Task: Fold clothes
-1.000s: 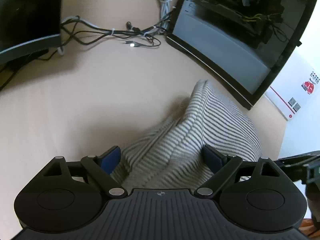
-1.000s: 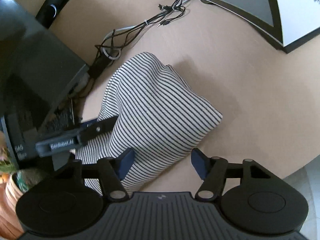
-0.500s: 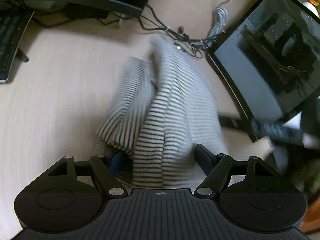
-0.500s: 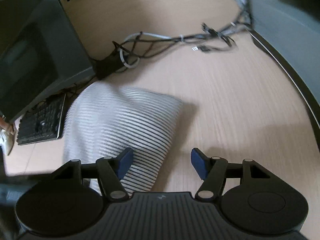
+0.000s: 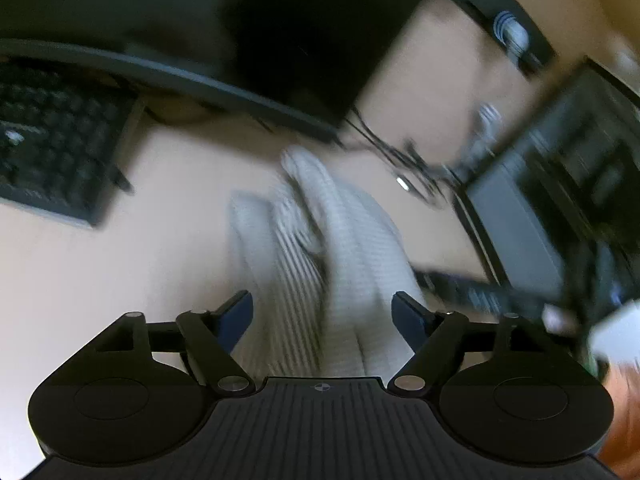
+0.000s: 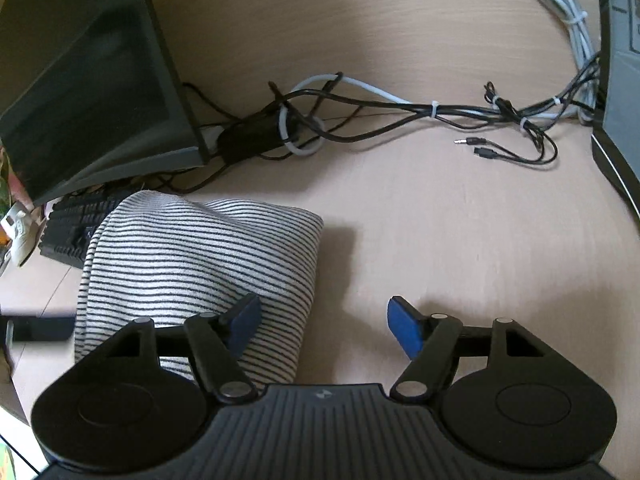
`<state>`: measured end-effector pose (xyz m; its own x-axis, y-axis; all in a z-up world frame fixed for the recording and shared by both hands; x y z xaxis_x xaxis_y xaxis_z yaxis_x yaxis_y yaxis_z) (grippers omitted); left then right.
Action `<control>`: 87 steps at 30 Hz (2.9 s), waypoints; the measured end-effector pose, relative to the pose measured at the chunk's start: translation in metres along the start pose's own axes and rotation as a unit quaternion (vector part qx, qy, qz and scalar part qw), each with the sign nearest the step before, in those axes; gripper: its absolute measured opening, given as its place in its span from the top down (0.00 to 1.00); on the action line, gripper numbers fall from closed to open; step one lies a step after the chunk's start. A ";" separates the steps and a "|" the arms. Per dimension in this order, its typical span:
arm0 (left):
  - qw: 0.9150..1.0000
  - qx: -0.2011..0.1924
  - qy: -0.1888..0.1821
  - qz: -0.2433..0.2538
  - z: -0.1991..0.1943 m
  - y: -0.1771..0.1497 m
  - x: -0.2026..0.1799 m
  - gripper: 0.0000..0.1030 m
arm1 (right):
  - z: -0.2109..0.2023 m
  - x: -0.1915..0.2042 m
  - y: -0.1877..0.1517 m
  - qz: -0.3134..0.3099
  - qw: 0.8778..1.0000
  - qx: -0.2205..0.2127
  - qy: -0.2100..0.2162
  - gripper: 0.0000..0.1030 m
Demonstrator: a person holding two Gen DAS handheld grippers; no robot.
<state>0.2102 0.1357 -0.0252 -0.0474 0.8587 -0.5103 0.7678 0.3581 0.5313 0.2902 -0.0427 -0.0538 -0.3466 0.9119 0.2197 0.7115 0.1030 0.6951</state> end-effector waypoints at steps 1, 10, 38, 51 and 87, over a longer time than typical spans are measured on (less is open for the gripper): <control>1.000 -0.004 0.005 -0.004 0.003 0.006 0.001 0.20 | -0.001 0.001 0.000 -0.005 1.000 -0.002 -0.002 0.32; 0.998 0.024 0.040 0.050 0.055 0.011 -0.001 0.27 | -0.038 0.022 -0.007 -0.027 0.999 -0.019 0.041 0.29; 0.999 0.022 0.044 0.014 0.046 -0.007 0.023 0.18 | 0.060 0.076 0.052 -0.086 0.992 0.048 0.074 0.61; 1.000 0.003 0.017 0.010 0.028 0.013 0.010 0.21 | -0.008 0.022 0.011 -0.012 0.997 0.001 0.071 0.25; 0.996 -0.008 0.045 -0.075 -0.001 -0.014 0.054 0.24 | 0.044 0.083 0.018 -0.112 0.977 0.057 0.175 0.29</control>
<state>0.1965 0.1772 -0.0594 -0.2182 0.8237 -0.5233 0.7381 0.4901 0.4637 0.3012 0.0523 -0.0534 -0.6751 0.6720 0.3045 0.6502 0.3470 0.6759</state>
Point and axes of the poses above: each gripper's, at about its wrist camera, not at the fingertips, and z roughly the way its jaws point, x to its left, y to its top, the point moved 6 cm from there along z, roughly the way its jaws point, and after that the axes turned 5 degrees about -z, right-handed, at the moved point
